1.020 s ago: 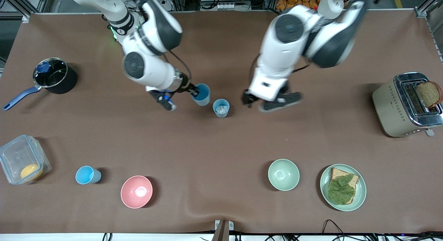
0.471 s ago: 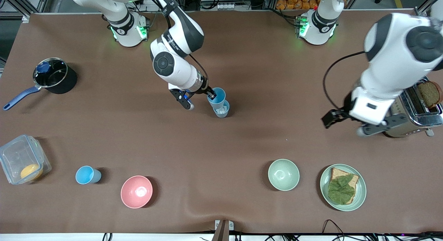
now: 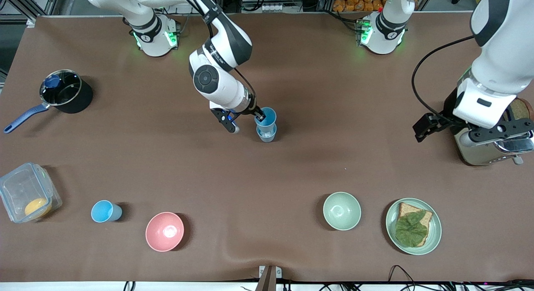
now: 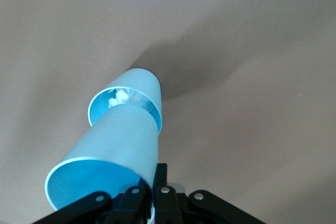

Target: Stack blue cups with both arms

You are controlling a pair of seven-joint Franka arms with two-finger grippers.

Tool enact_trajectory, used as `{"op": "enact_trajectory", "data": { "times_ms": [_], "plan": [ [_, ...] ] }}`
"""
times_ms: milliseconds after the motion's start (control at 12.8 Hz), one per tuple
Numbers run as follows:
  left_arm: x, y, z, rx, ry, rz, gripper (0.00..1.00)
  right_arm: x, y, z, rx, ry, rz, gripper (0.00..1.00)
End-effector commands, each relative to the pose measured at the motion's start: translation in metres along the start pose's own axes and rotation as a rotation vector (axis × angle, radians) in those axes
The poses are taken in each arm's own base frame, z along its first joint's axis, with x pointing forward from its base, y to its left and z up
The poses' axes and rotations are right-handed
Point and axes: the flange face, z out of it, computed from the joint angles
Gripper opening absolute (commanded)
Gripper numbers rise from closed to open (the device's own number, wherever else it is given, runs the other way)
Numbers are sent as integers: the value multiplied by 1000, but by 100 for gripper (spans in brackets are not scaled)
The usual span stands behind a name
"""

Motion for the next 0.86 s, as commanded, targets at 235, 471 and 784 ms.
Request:
{"op": "enact_trajectory", "data": {
  "times_ms": [235,471,784],
  "plan": [
    [-17,-35,-31,37,-14,41,100,30,0,-57,-20,-10,-8,100],
    [-23,-42,-44,43,-14,53,100,100,34,-138,-115,36,-282,100],
    [-34,-58,-63,34,-14,70,100,208,103,-235,-175,57,-542,100]
  ]
}}
